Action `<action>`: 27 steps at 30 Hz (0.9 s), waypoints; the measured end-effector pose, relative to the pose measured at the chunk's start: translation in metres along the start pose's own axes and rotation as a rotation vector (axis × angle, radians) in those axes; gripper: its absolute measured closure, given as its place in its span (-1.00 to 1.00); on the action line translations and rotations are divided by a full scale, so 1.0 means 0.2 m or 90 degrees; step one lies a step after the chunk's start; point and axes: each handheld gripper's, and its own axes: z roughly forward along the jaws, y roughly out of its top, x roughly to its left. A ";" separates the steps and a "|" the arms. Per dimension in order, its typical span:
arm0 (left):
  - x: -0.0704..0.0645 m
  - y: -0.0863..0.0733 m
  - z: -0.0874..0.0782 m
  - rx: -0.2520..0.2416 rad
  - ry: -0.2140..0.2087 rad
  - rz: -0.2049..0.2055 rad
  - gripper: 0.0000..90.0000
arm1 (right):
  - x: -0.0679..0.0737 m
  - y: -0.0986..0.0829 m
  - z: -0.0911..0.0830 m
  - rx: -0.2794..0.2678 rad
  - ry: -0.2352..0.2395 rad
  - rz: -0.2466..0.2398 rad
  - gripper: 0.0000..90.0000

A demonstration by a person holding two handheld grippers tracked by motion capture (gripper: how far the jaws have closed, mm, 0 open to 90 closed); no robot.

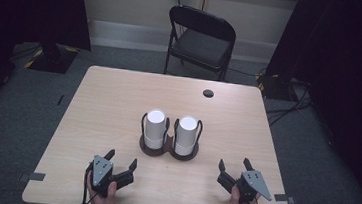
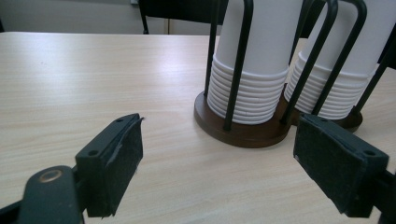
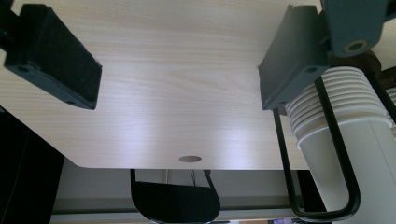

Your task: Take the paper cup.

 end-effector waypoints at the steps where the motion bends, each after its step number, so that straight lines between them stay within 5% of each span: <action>1: 0.00 0.00 0.00 0.002 0.002 0.001 -0.65 | 0.00 0.00 0.00 0.000 0.002 0.000 -0.72; 14: -0.02 0.03 0.02 0.043 0.026 0.010 -0.64 | 0.00 0.00 0.00 0.003 -0.002 -0.002 -0.72; 17: -0.05 0.07 0.01 0.008 -0.033 0.003 -0.64 | 0.01 0.00 0.00 0.003 -0.007 -0.016 -0.72; 27: -0.16 0.16 0.05 0.016 -0.082 0.021 -0.62 | 0.01 0.00 0.00 0.007 -0.014 -0.010 -0.72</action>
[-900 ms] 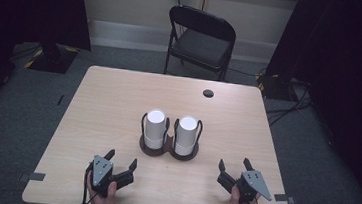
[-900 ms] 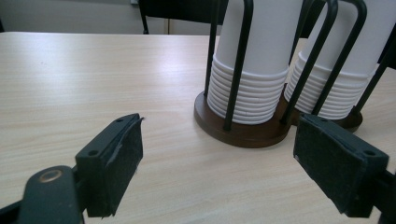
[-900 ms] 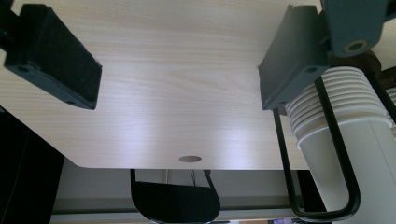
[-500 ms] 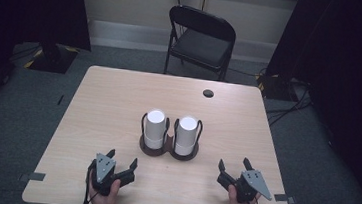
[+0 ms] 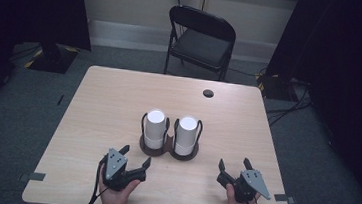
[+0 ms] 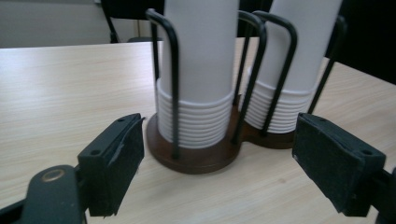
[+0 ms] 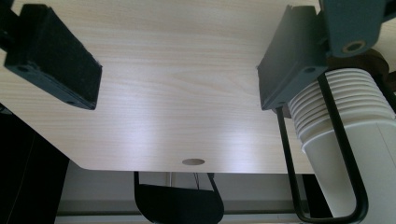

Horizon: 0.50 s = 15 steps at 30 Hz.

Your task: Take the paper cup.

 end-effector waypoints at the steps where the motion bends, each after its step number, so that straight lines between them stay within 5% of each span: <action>1: 0.00 0.00 0.00 0.000 0.000 0.000 -0.62 | 0.00 0.00 0.00 0.000 0.000 0.000 -0.72; 15: -0.07 0.17 0.03 -0.050 -0.066 0.009 -0.49 | 0.00 0.00 0.01 0.010 0.003 -0.005 -0.71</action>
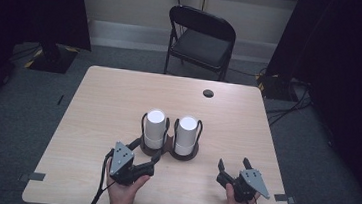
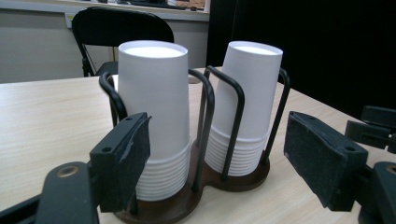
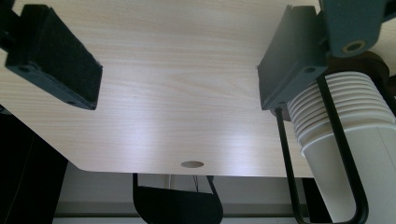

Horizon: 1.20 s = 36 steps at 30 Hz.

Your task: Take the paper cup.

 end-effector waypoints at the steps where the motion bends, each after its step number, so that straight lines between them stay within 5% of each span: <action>1: -0.01 0.01 0.01 -0.002 -0.005 -0.001 -0.49 | 0.00 0.00 0.00 0.002 0.000 0.001 -0.71; 16: -0.09 0.08 0.15 -0.005 -0.080 0.019 -0.36 | 0.00 0.00 0.00 0.000 0.001 -0.001 -0.72; 27: -0.09 0.18 0.25 0.006 -0.109 0.052 -0.35 | 0.00 0.00 0.00 0.005 0.005 -0.004 -0.71; 36: -0.08 0.24 0.30 0.005 -0.119 0.046 -0.41 | 0.00 0.00 0.00 0.004 0.005 -0.004 -0.71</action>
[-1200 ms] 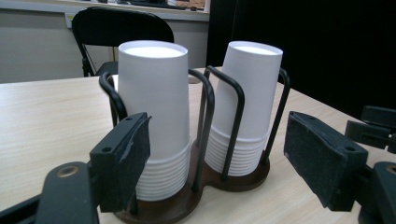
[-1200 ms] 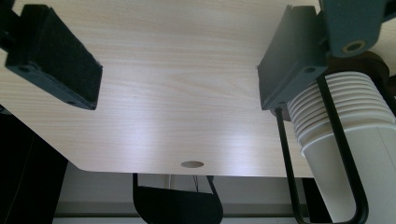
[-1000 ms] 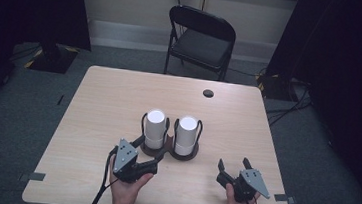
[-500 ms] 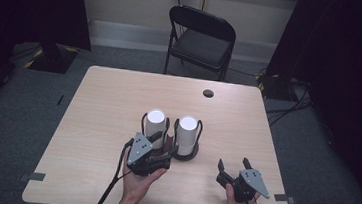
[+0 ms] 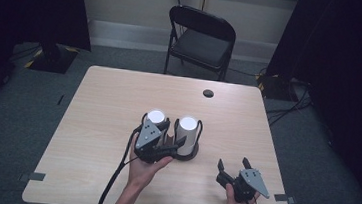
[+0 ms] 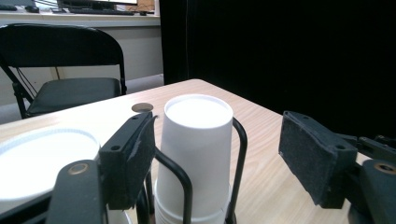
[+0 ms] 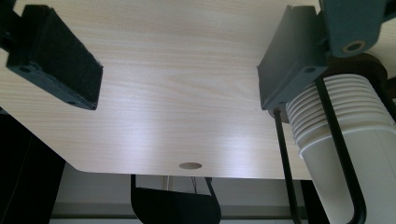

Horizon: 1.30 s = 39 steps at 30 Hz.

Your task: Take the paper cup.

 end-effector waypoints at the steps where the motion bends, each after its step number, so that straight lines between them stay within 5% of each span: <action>1: 0.00 0.01 0.00 -0.003 -0.003 0.005 -0.41 | 0.00 0.00 0.00 0.000 0.000 0.000 -0.71; 16: 0.04 0.11 0.20 0.037 -0.046 0.016 -0.47 | 0.00 0.00 0.00 -0.001 0.005 0.001 -0.70; 26: 0.06 0.11 0.28 0.055 -0.045 0.004 -0.48 | 0.00 0.00 0.00 -0.003 0.010 0.001 -0.70; 32: 0.05 0.09 0.29 0.069 -0.031 0.026 -0.49 | 0.00 0.00 0.00 -0.002 0.012 0.003 -0.70; 39: 0.06 0.08 0.32 0.077 -0.033 0.020 -0.49 | 0.00 0.00 0.00 -0.006 0.015 -0.002 -0.70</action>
